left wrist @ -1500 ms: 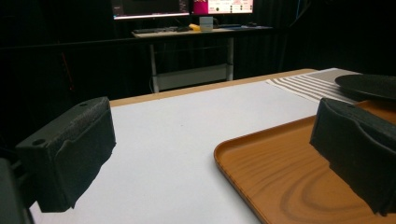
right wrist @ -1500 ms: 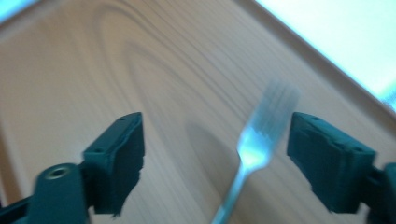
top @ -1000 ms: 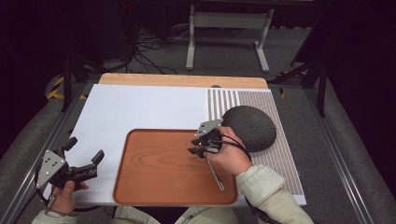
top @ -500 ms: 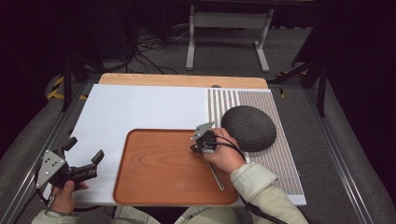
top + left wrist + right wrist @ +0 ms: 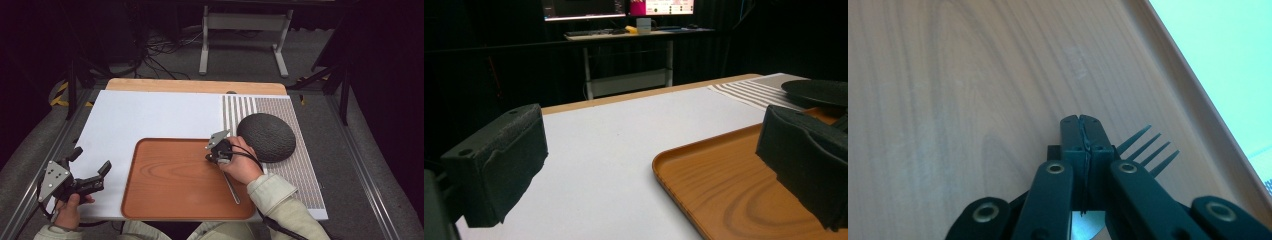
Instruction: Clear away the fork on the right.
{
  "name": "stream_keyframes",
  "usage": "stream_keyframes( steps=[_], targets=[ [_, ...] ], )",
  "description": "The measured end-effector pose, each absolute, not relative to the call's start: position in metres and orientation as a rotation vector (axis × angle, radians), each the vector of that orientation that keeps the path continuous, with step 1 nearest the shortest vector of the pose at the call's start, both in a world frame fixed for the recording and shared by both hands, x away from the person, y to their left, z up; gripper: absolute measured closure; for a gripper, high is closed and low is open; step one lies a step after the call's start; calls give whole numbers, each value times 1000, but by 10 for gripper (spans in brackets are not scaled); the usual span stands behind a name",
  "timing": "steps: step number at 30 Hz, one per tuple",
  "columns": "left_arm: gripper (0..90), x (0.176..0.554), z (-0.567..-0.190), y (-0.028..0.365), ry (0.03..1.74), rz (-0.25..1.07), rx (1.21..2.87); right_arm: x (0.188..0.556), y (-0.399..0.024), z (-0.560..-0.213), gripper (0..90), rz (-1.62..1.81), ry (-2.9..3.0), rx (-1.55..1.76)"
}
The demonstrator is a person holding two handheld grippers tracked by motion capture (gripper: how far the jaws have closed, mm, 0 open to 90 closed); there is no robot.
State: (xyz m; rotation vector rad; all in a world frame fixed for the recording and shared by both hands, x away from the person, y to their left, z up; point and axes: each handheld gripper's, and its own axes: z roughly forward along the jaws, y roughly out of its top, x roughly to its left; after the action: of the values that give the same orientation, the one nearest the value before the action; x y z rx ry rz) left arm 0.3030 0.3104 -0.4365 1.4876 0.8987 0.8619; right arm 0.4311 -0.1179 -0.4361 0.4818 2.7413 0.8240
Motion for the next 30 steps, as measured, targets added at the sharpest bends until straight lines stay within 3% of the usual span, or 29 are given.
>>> stream_keyframes(
  steps=[30],
  targets=[
    [5,303,-437,310,902,861,1487,441,-147,-435,900,740,2682,596]
  ],
)
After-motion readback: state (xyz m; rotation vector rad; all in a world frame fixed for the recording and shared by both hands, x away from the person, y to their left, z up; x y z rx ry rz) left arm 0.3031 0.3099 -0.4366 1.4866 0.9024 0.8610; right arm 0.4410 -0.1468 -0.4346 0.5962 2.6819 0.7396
